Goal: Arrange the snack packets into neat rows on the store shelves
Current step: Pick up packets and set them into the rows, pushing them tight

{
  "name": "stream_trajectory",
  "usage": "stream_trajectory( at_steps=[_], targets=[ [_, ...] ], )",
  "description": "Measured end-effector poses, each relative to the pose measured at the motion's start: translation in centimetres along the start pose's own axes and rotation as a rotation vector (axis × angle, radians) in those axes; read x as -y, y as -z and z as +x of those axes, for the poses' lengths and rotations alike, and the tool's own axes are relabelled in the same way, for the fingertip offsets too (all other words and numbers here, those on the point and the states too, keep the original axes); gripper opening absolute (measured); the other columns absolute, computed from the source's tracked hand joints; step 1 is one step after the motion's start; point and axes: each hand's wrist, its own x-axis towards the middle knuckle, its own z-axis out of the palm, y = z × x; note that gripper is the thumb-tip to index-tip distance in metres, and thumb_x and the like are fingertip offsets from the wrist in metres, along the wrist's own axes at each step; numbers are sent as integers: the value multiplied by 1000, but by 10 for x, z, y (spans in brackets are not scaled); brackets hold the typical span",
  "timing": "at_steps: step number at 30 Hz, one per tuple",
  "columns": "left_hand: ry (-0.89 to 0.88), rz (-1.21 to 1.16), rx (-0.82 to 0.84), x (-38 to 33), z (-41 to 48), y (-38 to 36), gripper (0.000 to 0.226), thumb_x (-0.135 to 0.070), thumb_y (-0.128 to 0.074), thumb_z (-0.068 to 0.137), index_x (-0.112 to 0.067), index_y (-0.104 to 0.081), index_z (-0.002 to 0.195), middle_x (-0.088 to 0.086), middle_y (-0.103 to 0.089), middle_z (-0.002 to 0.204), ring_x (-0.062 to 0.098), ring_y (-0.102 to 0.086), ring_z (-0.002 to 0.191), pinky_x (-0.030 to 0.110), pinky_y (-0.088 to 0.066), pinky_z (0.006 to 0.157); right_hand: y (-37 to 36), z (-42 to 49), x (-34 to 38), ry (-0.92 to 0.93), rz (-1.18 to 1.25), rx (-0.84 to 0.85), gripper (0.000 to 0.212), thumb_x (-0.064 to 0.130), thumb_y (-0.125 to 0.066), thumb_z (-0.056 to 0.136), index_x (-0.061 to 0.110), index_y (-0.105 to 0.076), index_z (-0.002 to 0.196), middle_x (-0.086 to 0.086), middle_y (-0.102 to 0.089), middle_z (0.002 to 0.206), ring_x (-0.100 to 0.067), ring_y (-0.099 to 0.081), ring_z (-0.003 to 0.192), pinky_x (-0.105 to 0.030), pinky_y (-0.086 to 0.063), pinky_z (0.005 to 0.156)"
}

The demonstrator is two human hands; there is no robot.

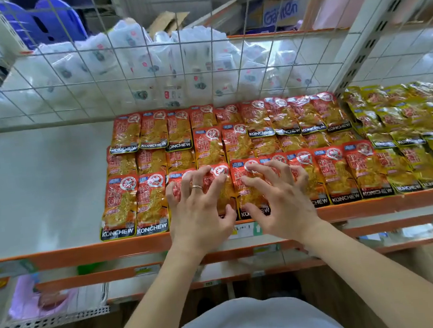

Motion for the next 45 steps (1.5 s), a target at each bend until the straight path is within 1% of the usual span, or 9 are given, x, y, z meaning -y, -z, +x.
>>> stream_trajectory(
  at_steps=[8,12,16,19,24,27,32,39,45],
  targets=[
    [-16,-51,-7,2,-1,0,58,-53,-47,81,-40,-42,137,-4,-32,148,24,-26,143,57,-21,111,1,-1,0,6,42,-16,52,53,-53,86,28,-61,130,6,-49,147,-23,-40,133,-51,-24,103],
    [-35,-106,-81,2,-4,4,56,-47,-45,83,-32,-47,136,-1,-37,148,24,-32,140,57,-24,111,-1,-2,1,3,66,-48,52,52,-50,90,25,-59,134,5,-51,146,-23,-41,132,-54,-27,103],
    [-51,-147,-158,-4,-11,13,56,-44,-45,82,-28,-49,136,0,-40,148,25,-35,138,58,-24,111,10,-1,2,-87,156,-110,55,57,-42,95,25,-56,138,6,-48,148,-20,-36,137,-48,-18,108],
    [-71,-104,-197,-21,-18,23,57,-45,-47,84,-29,-51,139,-2,-41,150,25,-38,137,53,-25,110,32,-13,-5,-89,167,-154,55,57,-40,95,28,-54,140,6,-45,152,-20,-33,139,-47,-17,108],
    [-154,-79,-225,-86,-35,29,56,-47,-46,88,-23,-53,138,3,-45,149,30,-39,135,54,-27,108,78,-62,-39,-56,136,-163,57,59,-40,95,32,-49,145,7,-39,156,-19,-30,141,-46,-20,104],
    [-205,-69,-174,-139,-43,27,61,-48,-45,85,-22,-53,140,5,-45,150,29,-38,136,54,-31,107,105,-99,-72,-117,151,-152,58,61,-36,95,33,-47,146,8,-38,156,-20,-30,142,-46,-22,104],
    [-303,-121,-230,-228,-59,16,54,-45,-47,88,-20,-59,135,4,-50,148,28,-39,136,53,-31,108,140,-167,-138,-173,116,-173,59,63,-35,96,32,-49,145,9,-39,156,-20,-29,144,-51,-23,109],
    [-319,-116,-184,-335,-83,-5,53,-48,-43,90,-24,-58,135,0,-48,150,26,-41,137,52,-28,110,178,-256,-202,-295,81,-222,60,62,-35,93,31,-52,142,8,-41,155,-18,-32,142,-53,-26,107],
    [-347,-110,-136,-396,-91,-15,57,-52,-39,90,-25,-55,137,0,-43,152,27,-36,139,52,-25,109,200,-302,-243,-340,63,-272,59,61,-38,93,27,-56,138,6,-44,153,-21,-35,141,-57,-32,108]
  ],
)
